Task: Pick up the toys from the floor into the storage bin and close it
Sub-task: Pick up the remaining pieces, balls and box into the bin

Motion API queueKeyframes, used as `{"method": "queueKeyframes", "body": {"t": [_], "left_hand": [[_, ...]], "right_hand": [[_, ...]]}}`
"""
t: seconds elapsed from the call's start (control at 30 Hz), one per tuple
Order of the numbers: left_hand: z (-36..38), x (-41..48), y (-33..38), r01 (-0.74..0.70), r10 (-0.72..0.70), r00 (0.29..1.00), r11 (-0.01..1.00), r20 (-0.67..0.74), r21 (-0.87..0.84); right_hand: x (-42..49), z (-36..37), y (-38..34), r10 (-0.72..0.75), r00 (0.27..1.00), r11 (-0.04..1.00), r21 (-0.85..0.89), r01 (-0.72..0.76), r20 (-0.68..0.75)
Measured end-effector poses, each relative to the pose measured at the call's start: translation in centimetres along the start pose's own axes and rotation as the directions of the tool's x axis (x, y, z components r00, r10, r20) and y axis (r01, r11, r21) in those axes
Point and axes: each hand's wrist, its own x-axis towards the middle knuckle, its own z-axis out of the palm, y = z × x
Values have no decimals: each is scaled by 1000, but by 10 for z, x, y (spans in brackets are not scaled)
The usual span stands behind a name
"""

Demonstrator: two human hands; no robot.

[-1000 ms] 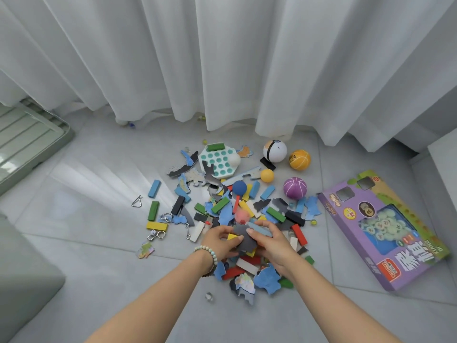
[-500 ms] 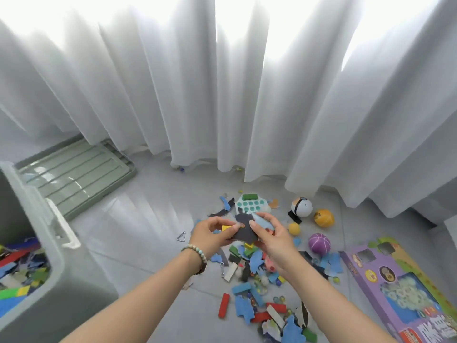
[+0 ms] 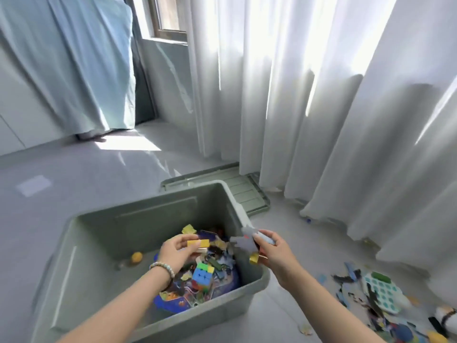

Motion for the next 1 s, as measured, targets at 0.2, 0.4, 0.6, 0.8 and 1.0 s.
{"method": "queueKeyframes", "body": {"t": [0.2, 0.4, 0.6, 0.8, 1.0], "left_hand": [[-55, 26, -43, 162, -172, 982, 979, -74, -124], [-46, 37, -33, 81, -82, 995, 997, -64, -10], [-30, 23, -17, -14, 9, 1000, 978, 22, 208], [29, -1, 22, -260, 184, 958, 882, 221, 393], [122, -28, 52, -538, 352, 841, 620, 411, 572]], "right_hand": [[36, 80, 19, 152, 988, 987, 38, -153, 28], [46, 84, 20, 141, 987, 990, -45, -137, 81], [27, 45, 7, 65, 994, 963, -268, -39, 90], [-1, -41, -21, -27, 999, 934, -354, 41, 45], [-30, -166, -13, -86, 987, 857, -515, 4, -136]]}}
